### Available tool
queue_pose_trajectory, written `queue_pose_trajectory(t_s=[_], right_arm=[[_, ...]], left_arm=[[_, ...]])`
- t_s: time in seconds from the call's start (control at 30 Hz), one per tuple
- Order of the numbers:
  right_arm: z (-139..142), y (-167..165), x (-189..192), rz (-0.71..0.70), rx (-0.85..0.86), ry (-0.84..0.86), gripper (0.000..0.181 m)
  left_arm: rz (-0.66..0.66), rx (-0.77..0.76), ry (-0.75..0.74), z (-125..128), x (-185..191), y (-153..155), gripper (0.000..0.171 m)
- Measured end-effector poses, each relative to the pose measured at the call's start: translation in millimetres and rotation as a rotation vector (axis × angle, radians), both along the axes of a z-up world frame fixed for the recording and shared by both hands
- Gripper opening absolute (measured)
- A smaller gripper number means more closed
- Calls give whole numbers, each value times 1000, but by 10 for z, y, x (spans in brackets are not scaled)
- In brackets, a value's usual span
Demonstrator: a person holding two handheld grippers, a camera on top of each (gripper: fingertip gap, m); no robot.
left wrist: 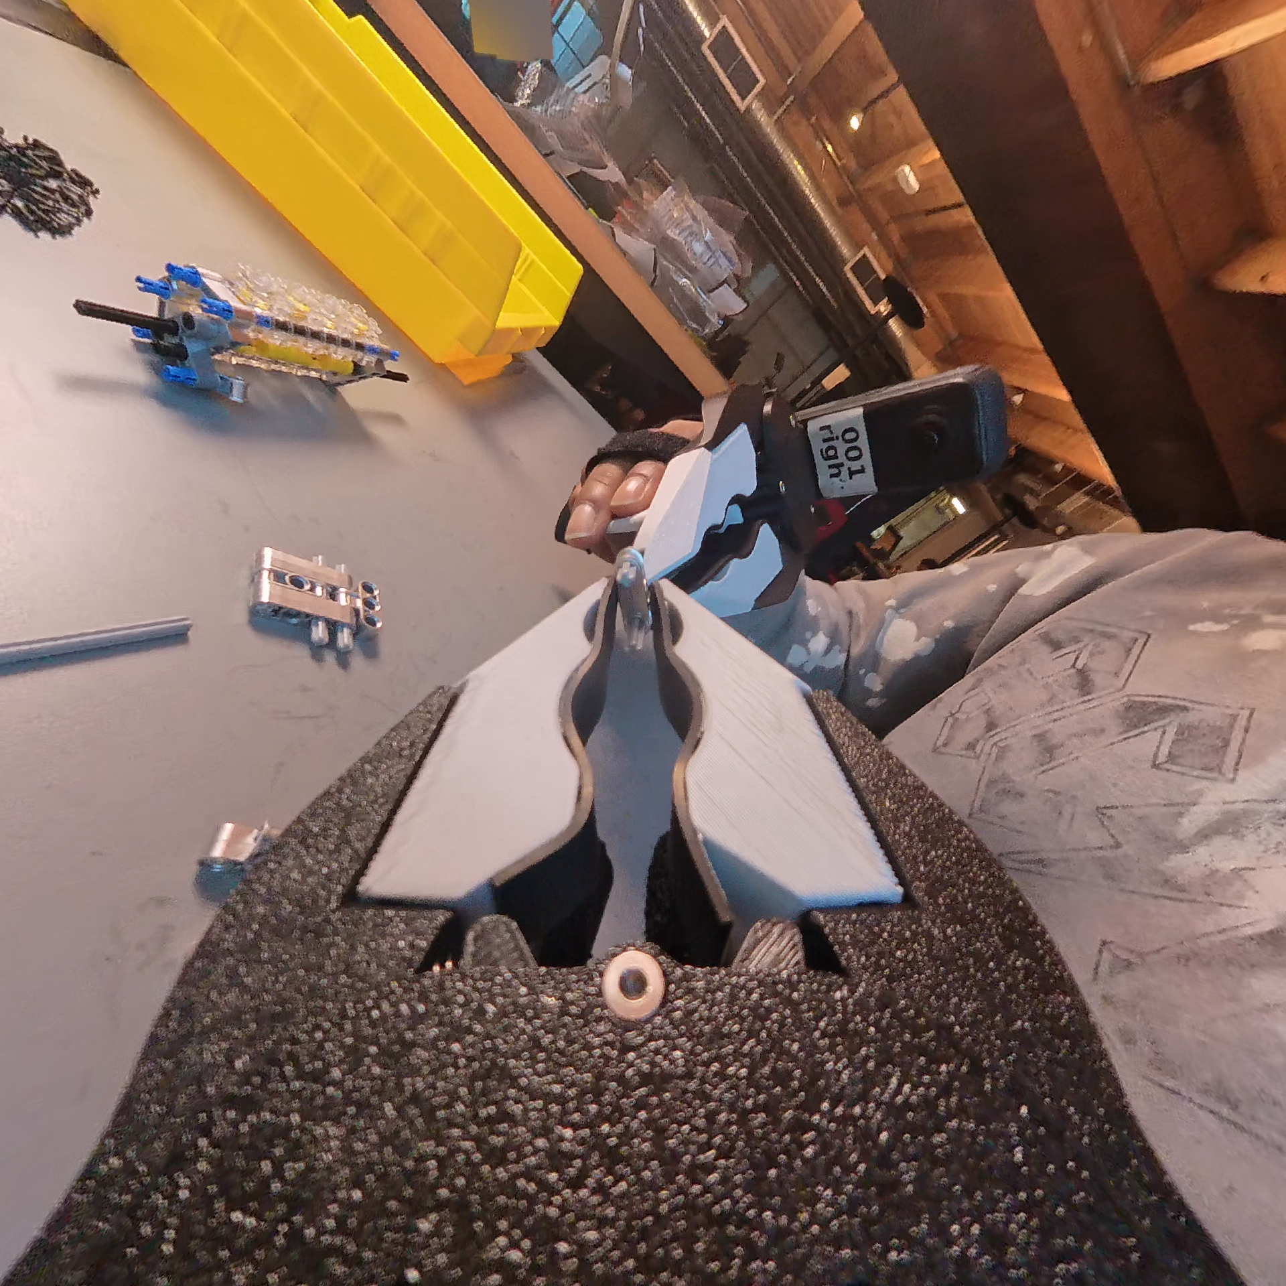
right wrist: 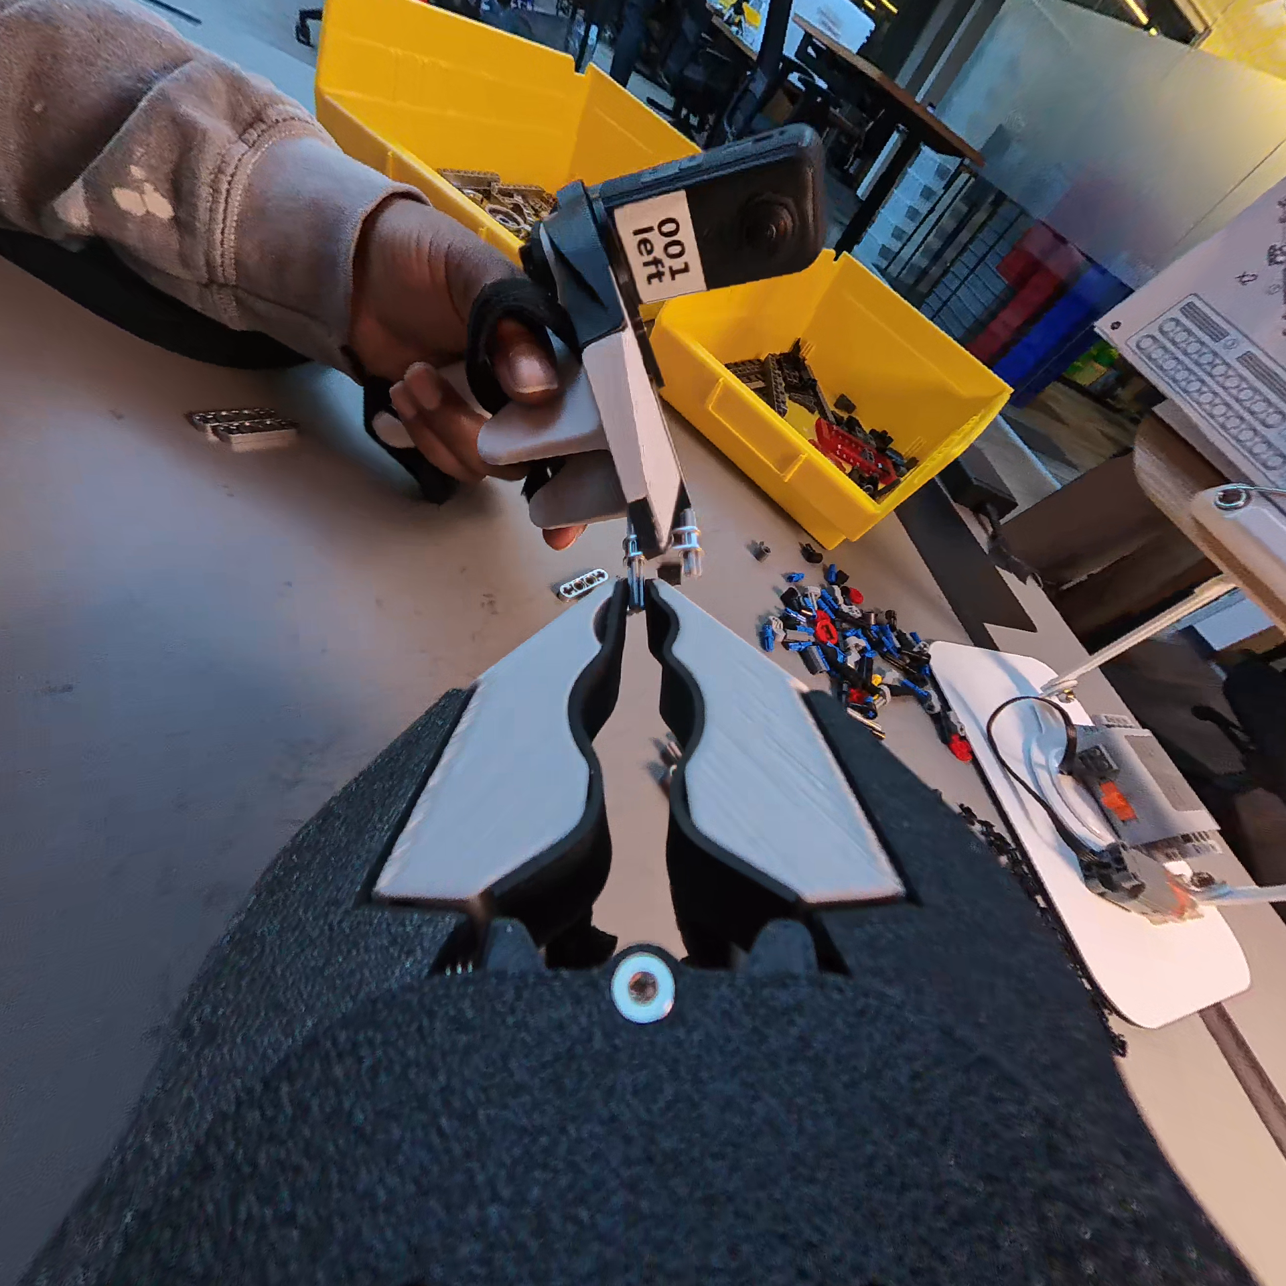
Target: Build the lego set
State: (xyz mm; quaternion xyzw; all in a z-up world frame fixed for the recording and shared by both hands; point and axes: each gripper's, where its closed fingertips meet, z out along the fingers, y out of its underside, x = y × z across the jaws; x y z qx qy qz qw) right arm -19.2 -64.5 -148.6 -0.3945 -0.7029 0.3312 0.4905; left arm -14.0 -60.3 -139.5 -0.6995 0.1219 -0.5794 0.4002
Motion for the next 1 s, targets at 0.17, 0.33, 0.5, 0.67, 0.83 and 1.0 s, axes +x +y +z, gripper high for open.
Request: queue_pose_trajectory(t_s=[0.17,0.33,0.5,0.67,0.83,1.0], right_arm=[[-53,-22,64,41,-48,-51,3],[-372,-130,194,123,-92,-251,3],[-846,-205,342,149,-86,-513,2],[-888,-219,355,146,-108,-537,4],[-744,-135,341,114,-151,-483,27],[-394,195,278,-17,-228,-306,61]], left_arm=[[73,224,294,-88,-121,48,20],[204,367,551,-177,-348,184,41],[290,385,636,-239,-501,291,50],[296,345,646,-272,-536,295,50],[319,363,697,-263,-639,313,49],[366,363,796,-310,-887,367,51]])
